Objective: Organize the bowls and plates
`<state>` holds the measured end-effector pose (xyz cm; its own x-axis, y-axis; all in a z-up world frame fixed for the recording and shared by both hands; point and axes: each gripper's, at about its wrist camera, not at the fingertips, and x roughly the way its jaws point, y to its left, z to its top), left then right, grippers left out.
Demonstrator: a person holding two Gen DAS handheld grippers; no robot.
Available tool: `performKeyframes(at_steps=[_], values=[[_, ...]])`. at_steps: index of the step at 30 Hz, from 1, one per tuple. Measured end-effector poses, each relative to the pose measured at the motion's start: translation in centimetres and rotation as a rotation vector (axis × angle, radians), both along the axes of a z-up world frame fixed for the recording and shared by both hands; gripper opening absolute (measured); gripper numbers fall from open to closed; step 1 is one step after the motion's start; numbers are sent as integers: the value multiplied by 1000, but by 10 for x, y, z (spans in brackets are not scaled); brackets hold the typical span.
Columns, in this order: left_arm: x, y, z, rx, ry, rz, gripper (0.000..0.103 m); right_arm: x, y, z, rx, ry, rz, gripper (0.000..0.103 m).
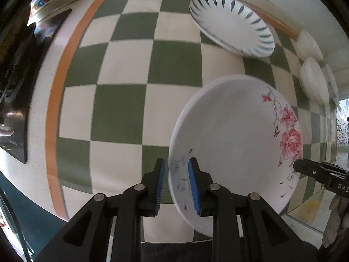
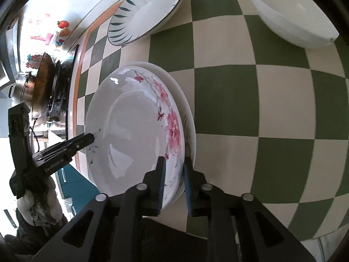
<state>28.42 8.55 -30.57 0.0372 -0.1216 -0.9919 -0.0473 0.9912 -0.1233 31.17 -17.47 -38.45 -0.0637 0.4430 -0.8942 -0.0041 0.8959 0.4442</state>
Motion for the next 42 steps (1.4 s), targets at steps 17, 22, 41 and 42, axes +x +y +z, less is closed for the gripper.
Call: performKeyframes(at_steps=[17, 22, 41, 42], values=[[173, 14, 1, -49, -11, -37, 26, 176, 3, 47, -111, -90, -55, 30], [217, 16, -28, -79, 60, -48, 26, 230, 9, 23, -116, -51, -49, 30], [242, 3, -54, -101, 72, -99, 11, 260, 11, -17, -124, -42, -43, 7], [241, 3, -52, -98, 66, -100, 11, 259, 11, -16, -123, -48, -39, 7]])
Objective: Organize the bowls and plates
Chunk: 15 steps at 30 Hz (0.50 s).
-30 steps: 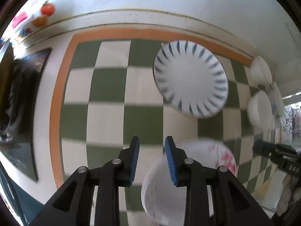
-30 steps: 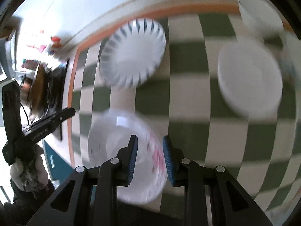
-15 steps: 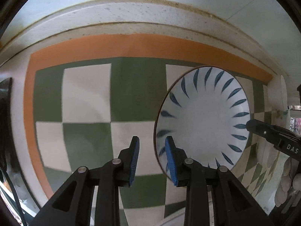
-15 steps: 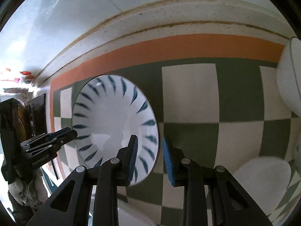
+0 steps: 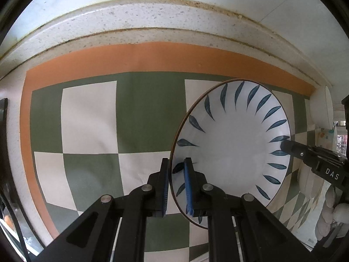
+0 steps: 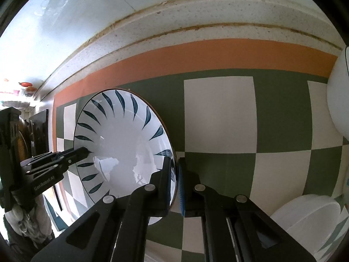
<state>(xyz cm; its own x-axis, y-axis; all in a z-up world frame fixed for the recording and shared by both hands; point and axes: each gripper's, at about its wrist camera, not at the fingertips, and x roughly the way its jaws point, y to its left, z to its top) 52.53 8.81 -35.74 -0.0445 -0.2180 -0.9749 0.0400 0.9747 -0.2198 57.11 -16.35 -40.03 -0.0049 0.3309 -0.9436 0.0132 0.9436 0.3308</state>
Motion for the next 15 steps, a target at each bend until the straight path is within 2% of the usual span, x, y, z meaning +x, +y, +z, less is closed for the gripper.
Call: performKeyframes(at_steps=[7, 15], values=[[-10, 4, 26, 6, -37, -1, 11, -6, -1, 16, 18, -24, 15, 7], [-35, 8, 62, 9, -80, -3, 11, -24, -7, 50, 38, -53, 40, 7]])
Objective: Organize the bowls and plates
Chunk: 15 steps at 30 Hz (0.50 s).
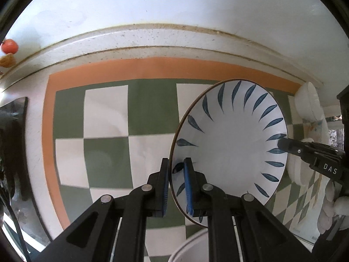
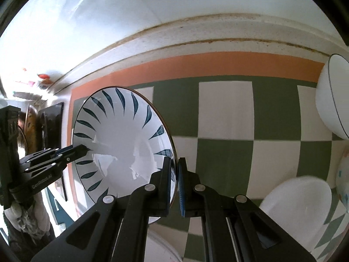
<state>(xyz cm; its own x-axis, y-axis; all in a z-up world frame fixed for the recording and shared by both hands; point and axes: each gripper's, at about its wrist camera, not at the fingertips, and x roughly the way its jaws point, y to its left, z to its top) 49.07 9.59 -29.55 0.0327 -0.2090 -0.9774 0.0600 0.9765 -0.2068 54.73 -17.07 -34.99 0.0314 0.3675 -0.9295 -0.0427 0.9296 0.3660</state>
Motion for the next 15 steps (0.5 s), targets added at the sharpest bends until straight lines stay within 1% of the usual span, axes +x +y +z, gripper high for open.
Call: performKeyframes(at_steps=[4, 9, 15], values=[[-22, 6, 12, -4, -10, 15, 11, -16, 0, 15, 16, -5, 23, 7], [-52, 5, 25, 4, -18, 27, 11, -49, 2, 30, 11, -8, 67, 7], [-93, 0, 35, 8, -20, 30, 11, -94, 3, 37, 20, 3, 99, 7]])
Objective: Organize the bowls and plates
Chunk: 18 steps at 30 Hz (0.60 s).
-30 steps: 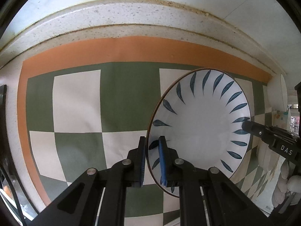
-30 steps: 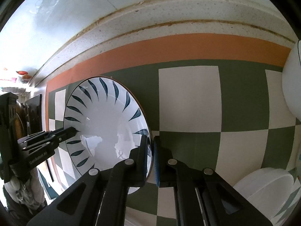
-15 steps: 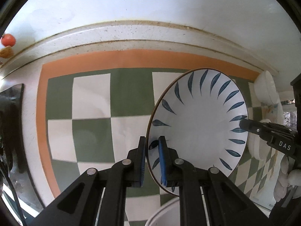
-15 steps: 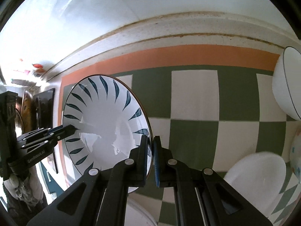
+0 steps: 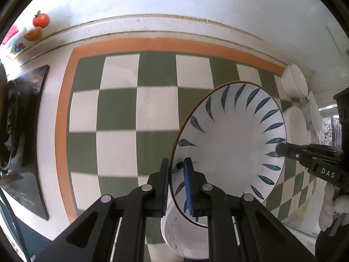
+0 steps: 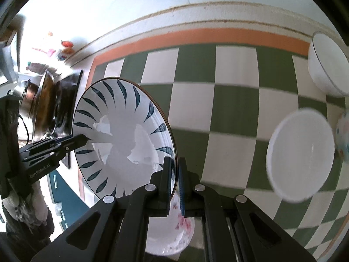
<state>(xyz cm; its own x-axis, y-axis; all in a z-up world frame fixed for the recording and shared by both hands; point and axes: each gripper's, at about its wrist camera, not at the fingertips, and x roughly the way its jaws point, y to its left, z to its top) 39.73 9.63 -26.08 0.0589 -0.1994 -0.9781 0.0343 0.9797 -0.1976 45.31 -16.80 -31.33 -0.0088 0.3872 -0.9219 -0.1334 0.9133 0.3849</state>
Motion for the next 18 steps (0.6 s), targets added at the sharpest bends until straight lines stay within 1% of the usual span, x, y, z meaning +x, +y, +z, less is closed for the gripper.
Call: performKeyframes(at_steps=[5, 10, 14, 18], values=[[-31, 1, -3, 2, 18, 0, 11, -39, 5, -7, 20, 28, 3, 7], [-61, 3, -15, 5, 51, 9, 11, -72, 10, -27, 31, 74, 23, 7], [-77, 3, -25, 9, 77, 12, 11, -92, 10, -39, 37, 106, 26, 7], [-87, 0, -34, 15, 94, 11, 11, -106, 8, -46, 32, 119, 28, 7]])
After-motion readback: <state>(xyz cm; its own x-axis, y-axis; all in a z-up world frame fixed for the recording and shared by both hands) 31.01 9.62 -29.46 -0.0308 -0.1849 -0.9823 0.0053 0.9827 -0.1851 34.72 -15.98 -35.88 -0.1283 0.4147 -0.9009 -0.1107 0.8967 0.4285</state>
